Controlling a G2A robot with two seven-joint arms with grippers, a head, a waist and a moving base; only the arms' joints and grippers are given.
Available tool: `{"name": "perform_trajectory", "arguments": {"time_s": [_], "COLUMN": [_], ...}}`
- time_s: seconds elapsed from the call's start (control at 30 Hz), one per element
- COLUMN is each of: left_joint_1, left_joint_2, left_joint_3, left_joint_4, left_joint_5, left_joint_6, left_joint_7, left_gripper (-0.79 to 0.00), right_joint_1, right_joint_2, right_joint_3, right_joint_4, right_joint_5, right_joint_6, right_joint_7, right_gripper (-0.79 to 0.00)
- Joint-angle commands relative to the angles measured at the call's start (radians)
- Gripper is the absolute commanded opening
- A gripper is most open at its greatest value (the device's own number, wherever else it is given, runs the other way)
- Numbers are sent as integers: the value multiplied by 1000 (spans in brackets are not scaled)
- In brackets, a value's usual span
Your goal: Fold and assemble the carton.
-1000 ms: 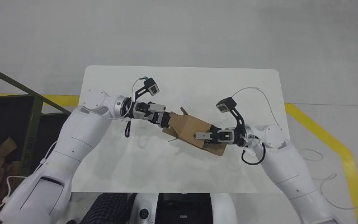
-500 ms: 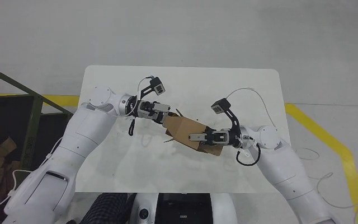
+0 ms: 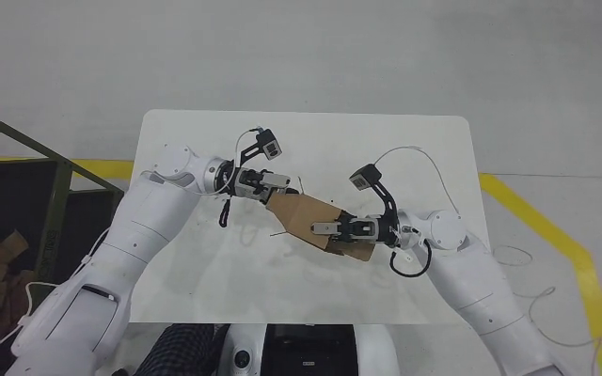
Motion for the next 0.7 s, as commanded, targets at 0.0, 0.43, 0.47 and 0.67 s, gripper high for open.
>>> {"name": "perform_trajectory", "arguments": {"time_s": [0.0,0.43,0.47,0.67], "left_joint_1": [-1,-1,3,29], "left_joint_2": [-1,1,3,14], "left_joint_3": [0,-20,-28,-72], "left_joint_4": [1,16,17,9], "left_joint_5": [0,-1,0,11], "left_joint_6": [0,-10,-11,-9], "left_joint_7": [0,0,0,5], "left_gripper": [0,0,0,0], "right_joint_1": [1,3,2,-7], "right_joint_2": [-1,-3,-2,3], "right_joint_3": [0,9,14,28], "right_joint_4": [4,25,26,27], "right_joint_5": [3,36,40,79], "right_joint_6": [1,-1,-2,-3], "right_joint_7": [-6,5,10,72], "right_gripper": [-785,-785,-785,-785]}}
